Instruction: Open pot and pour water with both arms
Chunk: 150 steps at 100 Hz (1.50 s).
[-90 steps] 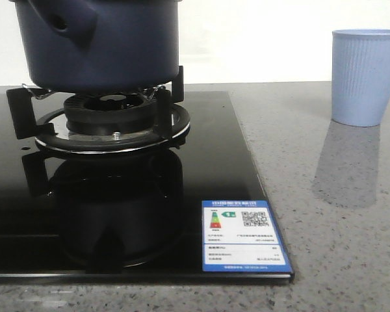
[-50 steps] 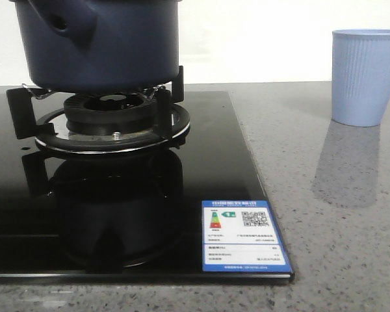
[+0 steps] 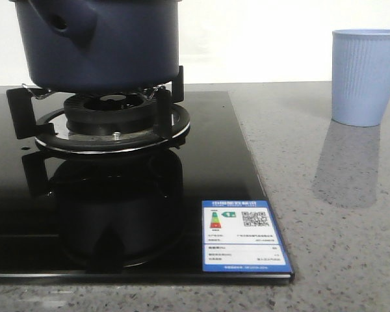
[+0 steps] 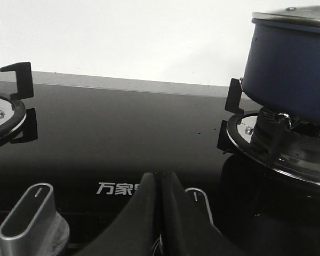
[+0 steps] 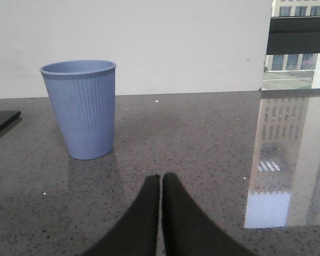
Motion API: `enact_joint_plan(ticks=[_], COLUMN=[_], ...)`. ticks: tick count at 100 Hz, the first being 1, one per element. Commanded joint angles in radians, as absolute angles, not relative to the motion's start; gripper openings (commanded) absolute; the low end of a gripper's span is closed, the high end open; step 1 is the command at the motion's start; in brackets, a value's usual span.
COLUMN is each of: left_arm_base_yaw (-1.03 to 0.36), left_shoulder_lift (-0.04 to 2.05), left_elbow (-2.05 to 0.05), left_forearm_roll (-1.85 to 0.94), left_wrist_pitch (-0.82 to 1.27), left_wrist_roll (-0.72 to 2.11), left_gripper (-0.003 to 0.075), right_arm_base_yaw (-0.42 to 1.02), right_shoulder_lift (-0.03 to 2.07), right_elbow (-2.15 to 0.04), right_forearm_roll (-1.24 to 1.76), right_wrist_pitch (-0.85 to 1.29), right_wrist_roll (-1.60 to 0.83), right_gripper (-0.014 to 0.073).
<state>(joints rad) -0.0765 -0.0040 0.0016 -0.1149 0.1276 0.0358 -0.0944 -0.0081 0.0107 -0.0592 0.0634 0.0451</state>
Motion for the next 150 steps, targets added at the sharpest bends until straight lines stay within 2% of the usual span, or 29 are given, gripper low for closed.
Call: enact_joint_plan(ticks=[1, 25, 42, 59, 85, 107, 123, 150], left_arm_base_yaw=[-0.074, -0.074, -0.074, -0.074, -0.074, -0.074, -0.074, -0.132], left_shoulder_lift=[-0.030, -0.030, -0.030, -0.030, 0.001, 0.185, 0.345, 0.474], left_elbow=[0.034, 0.034, 0.034, 0.017, -0.139, -0.390, -0.521, -0.615], left_forearm_roll=[-0.137, -0.244, -0.515, -0.710, -0.655, -0.452, -0.447, -0.450], left_wrist_pitch=[0.037, 0.000, -0.047, -0.094, -0.054, 0.214, 0.326, 0.327], left_wrist_roll=[0.034, 0.034, 0.030, 0.030, 0.069, 0.103, 0.248, 0.270], left_gripper=[-0.0019, -0.0019, -0.0019, -0.0019, -0.0019, -0.0019, -0.0019, -0.0015], right_arm_base_yaw=[-0.093, -0.093, -0.093, -0.093, -0.093, -0.092, -0.032, 0.035], right_shoulder_lift=[-0.029, -0.029, -0.029, -0.029, 0.010, 0.218, 0.362, 0.486], right_elbow=[0.037, 0.037, 0.037, 0.020, -0.160, -0.379, -0.494, -0.556], right_forearm_roll=[-0.063, 0.104, 0.352, 0.399, 0.317, 0.238, 0.238, 0.238], right_wrist_pitch=[-0.040, -0.065, -0.063, -0.053, 0.142, 0.348, 0.388, 0.370], right_wrist_roll=[0.040, 0.079, 0.086, 0.086, 0.086, -0.009, -0.128, -0.188], right_gripper=[-0.0046, -0.0046, -0.0046, -0.0046, -0.0045, -0.0045, -0.0046, -0.0045])
